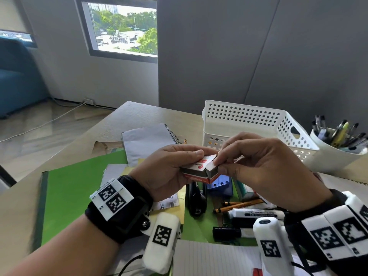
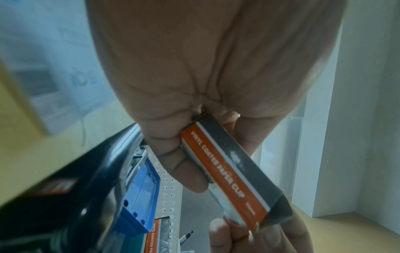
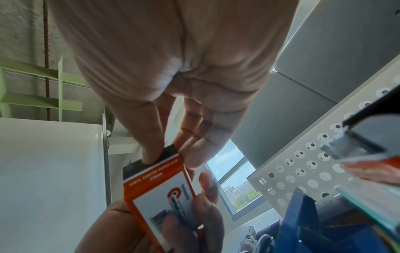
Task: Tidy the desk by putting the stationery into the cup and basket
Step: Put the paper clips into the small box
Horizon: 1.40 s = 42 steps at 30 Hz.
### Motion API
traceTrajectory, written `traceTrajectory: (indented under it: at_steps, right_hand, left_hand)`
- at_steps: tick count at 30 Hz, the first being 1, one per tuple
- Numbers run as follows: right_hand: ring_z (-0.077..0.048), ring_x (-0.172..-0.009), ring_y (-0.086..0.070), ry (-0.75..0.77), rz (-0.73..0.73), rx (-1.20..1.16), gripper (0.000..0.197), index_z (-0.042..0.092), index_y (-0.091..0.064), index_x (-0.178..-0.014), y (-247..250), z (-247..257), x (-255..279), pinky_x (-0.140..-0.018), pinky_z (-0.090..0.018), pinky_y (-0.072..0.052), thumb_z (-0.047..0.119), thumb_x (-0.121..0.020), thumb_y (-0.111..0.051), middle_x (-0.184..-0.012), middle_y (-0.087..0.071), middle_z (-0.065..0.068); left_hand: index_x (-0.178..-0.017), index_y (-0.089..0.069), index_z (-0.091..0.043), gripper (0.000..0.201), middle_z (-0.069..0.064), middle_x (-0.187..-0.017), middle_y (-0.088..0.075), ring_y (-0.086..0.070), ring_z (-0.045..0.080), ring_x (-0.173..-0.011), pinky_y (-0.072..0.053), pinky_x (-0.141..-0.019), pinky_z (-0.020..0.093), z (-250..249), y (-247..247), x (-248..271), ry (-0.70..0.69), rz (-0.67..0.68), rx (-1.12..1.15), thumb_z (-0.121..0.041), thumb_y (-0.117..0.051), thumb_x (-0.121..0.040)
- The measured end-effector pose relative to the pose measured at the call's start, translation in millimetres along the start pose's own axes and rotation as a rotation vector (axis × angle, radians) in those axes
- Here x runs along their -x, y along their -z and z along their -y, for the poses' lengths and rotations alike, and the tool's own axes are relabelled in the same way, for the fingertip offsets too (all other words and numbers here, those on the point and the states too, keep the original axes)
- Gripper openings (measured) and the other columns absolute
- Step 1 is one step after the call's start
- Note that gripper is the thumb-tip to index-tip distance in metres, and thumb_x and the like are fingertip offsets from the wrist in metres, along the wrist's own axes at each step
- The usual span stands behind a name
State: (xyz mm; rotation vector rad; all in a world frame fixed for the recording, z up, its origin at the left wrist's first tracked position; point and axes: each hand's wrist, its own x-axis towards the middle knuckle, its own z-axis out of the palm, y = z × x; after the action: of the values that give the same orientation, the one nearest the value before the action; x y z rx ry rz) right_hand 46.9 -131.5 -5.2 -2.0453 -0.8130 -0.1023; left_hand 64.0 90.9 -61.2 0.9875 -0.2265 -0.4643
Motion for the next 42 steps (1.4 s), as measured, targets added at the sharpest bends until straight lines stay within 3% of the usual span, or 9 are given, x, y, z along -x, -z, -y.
traceTrajectory:
  at_steps: [8,14,20,25,30,33,37,40,42]
  right_hand:
    - [-0.023,-0.092,-0.070,-0.007,0.028,-0.029,0.018,0.022,-0.082,-0.084,0.8,2.0,0.9,-0.079,-0.046,-0.060,0.006,-0.077,-0.084,-0.096,-0.070,0.004]
    - [-0.022,-0.092,-0.068,-0.060,0.069,-0.012,0.021,0.028,-0.081,-0.080,1.5,4.7,1.6,-0.082,-0.049,-0.058,0.008,-0.075,-0.085,-0.093,-0.069,0.003]
    - [-0.024,-0.087,-0.066,-0.039,0.119,0.030,0.028,0.030,-0.078,-0.076,3.4,6.7,3.5,-0.071,-0.052,-0.056,0.002,-0.079,-0.081,-0.092,-0.066,0.002]
    - [-0.026,-0.085,-0.067,-0.013,0.165,0.038,0.026,0.031,-0.079,-0.078,2.7,7.0,5.1,-0.067,-0.049,-0.059,0.006,-0.081,-0.081,-0.095,-0.064,0.001]
    - [-0.021,-0.082,-0.067,0.006,0.098,0.129,0.013,0.033,-0.074,-0.084,1.4,6.5,5.1,-0.067,-0.045,-0.059,0.021,-0.082,-0.077,-0.091,-0.066,0.006]
    - [-0.025,-0.070,-0.066,-0.041,0.072,0.088,0.015,0.032,-0.071,-0.087,0.9,6.3,3.8,-0.066,-0.052,-0.056,0.021,-0.081,-0.080,-0.083,-0.068,0.002]
    - [-0.031,-0.076,-0.067,-0.074,0.095,-0.043,0.015,0.025,-0.079,-0.079,0.4,4.4,1.4,-0.070,-0.056,-0.058,0.012,-0.077,-0.085,-0.086,-0.066,0.004]
    - [-0.035,-0.070,-0.065,-0.113,0.100,-0.073,0.014,0.023,-0.077,-0.083,0.0,1.8,1.7,-0.066,-0.057,-0.056,0.012,-0.078,-0.083,-0.078,-0.067,0.001]
    - [-0.035,-0.074,-0.062,-0.108,0.125,-0.052,0.012,0.024,-0.075,-0.082,-2.0,1.2,1.8,-0.070,-0.056,-0.054,0.015,-0.078,-0.084,-0.078,-0.068,-0.002]
  left_hand:
    - [-0.117,-0.070,0.010,0.033,0.029,-0.111,-0.069,-0.074,0.028,-0.087,-0.061,-0.085,0.035,2.7,0.5,-1.1,0.018,0.004,0.008,-0.008,-0.058,-0.091]
    - [-0.116,-0.071,0.008,0.033,0.031,-0.114,-0.067,-0.070,0.032,-0.091,-0.057,-0.094,0.040,5.3,2.1,-1.7,0.040,-0.010,-0.080,-0.010,-0.062,-0.090]
    - [-0.113,-0.072,0.006,0.030,0.025,-0.106,-0.071,-0.072,0.026,-0.084,-0.060,-0.084,0.032,5.6,2.0,-2.0,0.065,0.013,-0.083,-0.012,-0.060,-0.092]
    - [-0.118,-0.070,0.007,0.033,0.027,-0.112,-0.069,-0.071,0.027,-0.089,-0.059,-0.089,0.034,4.7,0.7,0.3,0.095,0.046,-0.092,-0.013,-0.061,-0.093]
    - [-0.123,-0.062,0.013,0.039,0.031,-0.117,-0.064,-0.066,0.033,-0.097,-0.056,-0.095,0.037,4.9,0.8,-0.9,0.077,0.021,-0.080,-0.012,-0.060,-0.093]
    - [-0.122,-0.063,0.013,0.036,0.031,-0.113,-0.064,-0.067,0.031,-0.093,-0.058,-0.089,0.035,3.8,-0.5,-0.3,0.095,0.044,-0.079,-0.010,-0.059,-0.094]
    - [-0.106,-0.074,0.003,0.024,0.022,-0.099,-0.071,-0.072,0.024,-0.084,-0.061,-0.080,0.030,3.0,-3.5,2.2,0.105,0.100,-0.111,-0.008,-0.056,-0.094]
    - [-0.107,-0.072,0.005,0.025,0.023,-0.100,-0.069,-0.070,0.025,-0.085,-0.059,-0.082,0.031,4.1,-5.1,1.9,0.103,0.080,-0.122,-0.009,-0.058,-0.092]
    - [-0.110,-0.070,0.005,0.026,0.023,-0.101,-0.067,-0.067,0.026,-0.087,-0.058,-0.084,0.032,5.4,-5.6,1.6,0.109,0.092,-0.173,-0.011,-0.058,-0.093]
